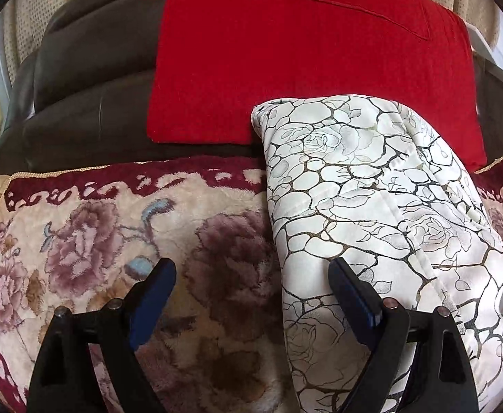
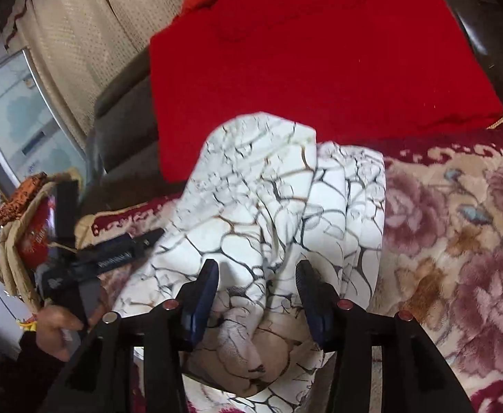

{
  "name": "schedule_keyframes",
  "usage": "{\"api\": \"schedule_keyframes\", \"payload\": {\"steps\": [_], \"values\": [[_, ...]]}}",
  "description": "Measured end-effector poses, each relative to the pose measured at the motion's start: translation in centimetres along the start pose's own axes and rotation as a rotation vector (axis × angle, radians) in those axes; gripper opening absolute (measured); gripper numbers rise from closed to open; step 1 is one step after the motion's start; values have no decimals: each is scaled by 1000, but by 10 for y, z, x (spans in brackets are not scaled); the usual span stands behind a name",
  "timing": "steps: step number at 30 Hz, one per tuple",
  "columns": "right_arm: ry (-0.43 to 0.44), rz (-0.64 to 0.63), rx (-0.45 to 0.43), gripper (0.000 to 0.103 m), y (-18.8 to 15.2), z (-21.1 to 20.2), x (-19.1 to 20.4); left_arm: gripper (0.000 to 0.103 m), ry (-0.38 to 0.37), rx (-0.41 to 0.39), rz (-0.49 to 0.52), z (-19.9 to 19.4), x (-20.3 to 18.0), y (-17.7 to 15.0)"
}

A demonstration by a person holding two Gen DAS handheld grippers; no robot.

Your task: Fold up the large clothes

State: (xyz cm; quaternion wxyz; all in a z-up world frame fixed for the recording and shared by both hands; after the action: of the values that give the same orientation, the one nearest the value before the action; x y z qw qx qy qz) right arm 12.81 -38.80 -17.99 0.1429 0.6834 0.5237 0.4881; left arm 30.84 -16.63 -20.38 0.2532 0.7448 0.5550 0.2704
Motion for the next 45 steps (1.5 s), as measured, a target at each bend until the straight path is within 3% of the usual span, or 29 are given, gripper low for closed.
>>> {"api": "schedule_keyframes", "payload": {"steps": [2, 4, 11, 15, 18, 23, 29, 33, 38, 45], "values": [[-22, 9, 19, 66, 1, 5, -3, 90, 4, -7, 8, 0, -1, 0], [-65, 21, 109, 66, -8, 24, -12, 90, 4, -8, 15, -1, -3, 0], [0, 54, 16, 66, 2, 3, -17, 90, -1, -7, 19, 0, -2, 4], [-37, 156, -57, 74, 12, -14, -42, 90, -74, 1, -8, -1, 6, 8], [9, 287, -82, 83, 14, -19, -70, 90, -150, 11, -33, -1, 11, 11], [128, 437, -32, 83, 13, 2, -100, 90, -238, 77, -54, 8, 10, 10], [198, 500, -10, 88, 14, 30, -112, 90, -219, 62, -26, 8, -4, 7], [309, 460, -28, 88, 24, 45, -99, 90, -191, 32, 5, 3, -10, 8], [279, 365, 2, 90, 27, 66, -82, 90, -123, -17, 68, -5, -22, 8], [259, 321, 0, 88, 24, 73, -79, 90, -104, -27, 83, -9, -28, 7]]}}
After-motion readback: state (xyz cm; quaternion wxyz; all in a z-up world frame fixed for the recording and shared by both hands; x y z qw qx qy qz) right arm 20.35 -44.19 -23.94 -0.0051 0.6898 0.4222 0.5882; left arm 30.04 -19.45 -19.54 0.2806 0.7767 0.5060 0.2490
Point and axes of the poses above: each gripper's, at about its wrist camera, not at the fingertips, and z roughly the way its jaws point, x to its left, y to its top, the point moved 1 cm from there along z, roughly the way its jaws point, and after that the axes turned 10 degrees about y, right-handed, at the moved point
